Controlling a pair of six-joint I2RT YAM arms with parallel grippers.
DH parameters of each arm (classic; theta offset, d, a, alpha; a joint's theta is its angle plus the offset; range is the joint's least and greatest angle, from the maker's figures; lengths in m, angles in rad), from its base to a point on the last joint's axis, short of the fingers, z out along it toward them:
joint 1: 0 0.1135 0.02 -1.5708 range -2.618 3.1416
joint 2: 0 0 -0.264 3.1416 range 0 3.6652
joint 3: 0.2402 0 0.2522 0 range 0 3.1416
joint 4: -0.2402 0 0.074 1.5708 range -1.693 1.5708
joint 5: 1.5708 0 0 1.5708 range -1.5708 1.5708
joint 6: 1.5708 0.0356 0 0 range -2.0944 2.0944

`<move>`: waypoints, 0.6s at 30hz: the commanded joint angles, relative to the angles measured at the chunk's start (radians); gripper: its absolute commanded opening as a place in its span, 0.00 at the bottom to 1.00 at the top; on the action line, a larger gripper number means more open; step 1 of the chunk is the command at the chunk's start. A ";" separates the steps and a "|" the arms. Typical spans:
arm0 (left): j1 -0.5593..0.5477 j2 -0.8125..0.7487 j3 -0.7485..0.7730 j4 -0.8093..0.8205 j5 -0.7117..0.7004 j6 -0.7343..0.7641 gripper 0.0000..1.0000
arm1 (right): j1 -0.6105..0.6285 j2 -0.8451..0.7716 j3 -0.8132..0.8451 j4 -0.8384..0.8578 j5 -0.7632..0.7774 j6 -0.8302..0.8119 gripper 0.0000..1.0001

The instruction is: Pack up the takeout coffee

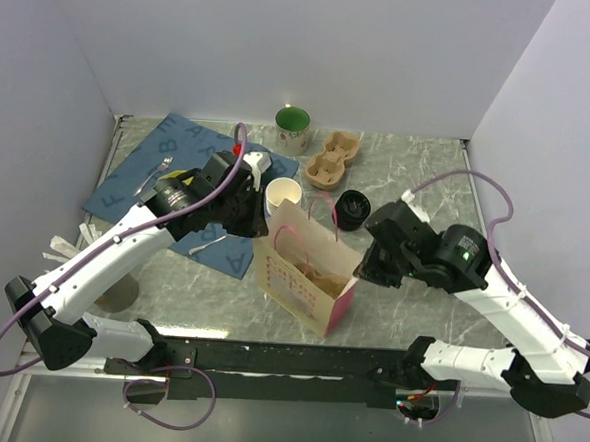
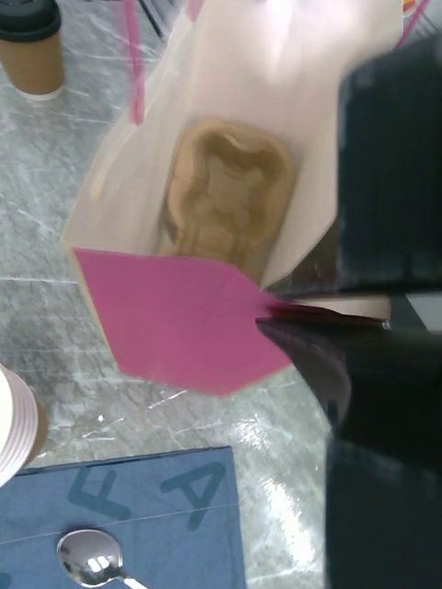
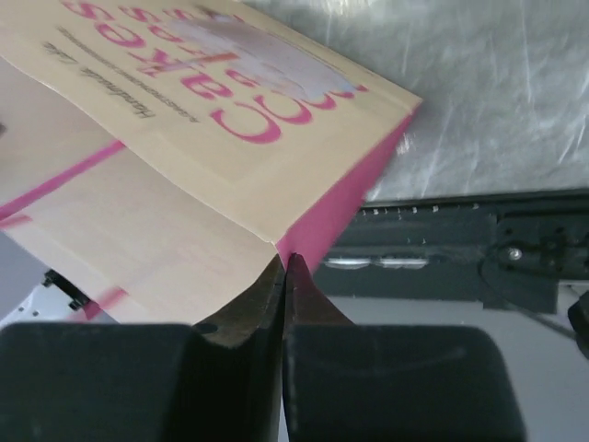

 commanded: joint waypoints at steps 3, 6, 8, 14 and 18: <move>-0.001 0.009 0.015 0.050 0.103 -0.036 0.01 | -0.012 0.091 0.320 -0.208 0.165 -0.176 0.00; -0.001 0.002 0.051 0.057 0.146 -0.113 0.01 | -0.063 0.137 0.442 -0.213 0.100 -0.288 0.00; -0.001 -0.022 0.025 0.063 0.152 -0.181 0.03 | -0.104 0.151 0.482 -0.211 0.048 -0.311 0.00; -0.001 -0.125 -0.202 0.241 0.221 -0.285 0.04 | -0.184 0.208 0.528 -0.210 0.033 -0.442 0.00; 0.014 -0.123 -0.288 0.304 0.193 -0.286 0.07 | -0.186 0.271 0.498 -0.190 0.062 -0.526 0.00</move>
